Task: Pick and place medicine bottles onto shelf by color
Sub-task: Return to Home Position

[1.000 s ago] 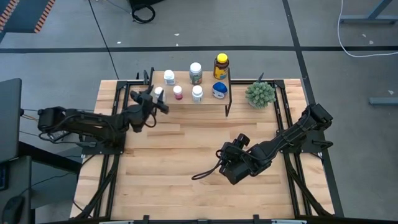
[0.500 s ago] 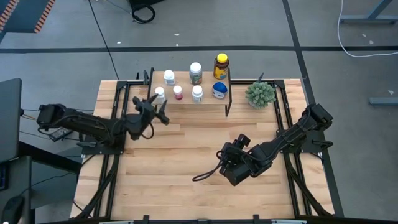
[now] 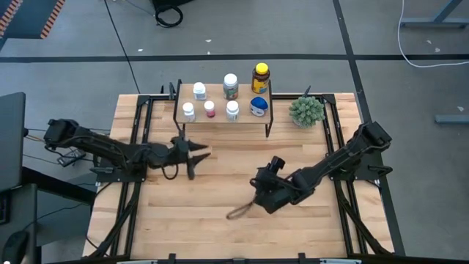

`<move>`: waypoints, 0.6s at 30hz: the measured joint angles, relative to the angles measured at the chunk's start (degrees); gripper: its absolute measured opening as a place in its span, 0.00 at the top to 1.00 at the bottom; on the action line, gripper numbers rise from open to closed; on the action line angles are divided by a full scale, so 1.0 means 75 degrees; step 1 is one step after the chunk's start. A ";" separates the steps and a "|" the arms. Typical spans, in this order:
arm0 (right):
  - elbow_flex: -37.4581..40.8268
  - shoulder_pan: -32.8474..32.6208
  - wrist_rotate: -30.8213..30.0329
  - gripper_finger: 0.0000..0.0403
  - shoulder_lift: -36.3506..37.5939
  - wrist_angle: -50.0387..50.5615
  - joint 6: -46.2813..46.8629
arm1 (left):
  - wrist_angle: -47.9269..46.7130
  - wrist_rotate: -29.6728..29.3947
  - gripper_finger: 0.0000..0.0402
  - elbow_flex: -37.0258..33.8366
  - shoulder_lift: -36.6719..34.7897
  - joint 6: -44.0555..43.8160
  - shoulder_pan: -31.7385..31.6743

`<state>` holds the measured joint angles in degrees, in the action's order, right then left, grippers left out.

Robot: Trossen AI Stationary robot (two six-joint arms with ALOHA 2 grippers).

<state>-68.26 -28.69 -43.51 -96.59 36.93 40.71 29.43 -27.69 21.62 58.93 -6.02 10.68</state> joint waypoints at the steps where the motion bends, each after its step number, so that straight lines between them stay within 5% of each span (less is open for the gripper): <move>1: 0.0032 -0.0091 -0.0219 0.36 0.0078 -0.0230 -0.0230 | 0.0083 0.0309 0.67 -0.0092 -0.0136 -0.0044 0.0044; 9: 0.1147 0.0093 -0.0137 0.71 0.1590 -0.0543 -0.0581 | 0.0676 0.0929 0.96 -0.1513 -0.2296 -0.0054 0.0153; 14: 0.3543 0.0437 0.0468 0.96 0.3247 -0.3275 -0.1225 | 0.1112 0.1023 0.97 -0.2520 -0.3441 -0.0113 0.0160; 18: 0.5340 0.0820 0.0935 0.98 0.4643 -0.5379 -0.1923 | 0.0920 0.1079 0.99 -0.2812 -0.4130 -0.0071 0.0156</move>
<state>-28.21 -22.54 -36.50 -61.76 -3.42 26.29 36.33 -19.60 0.54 27.95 -6.56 11.86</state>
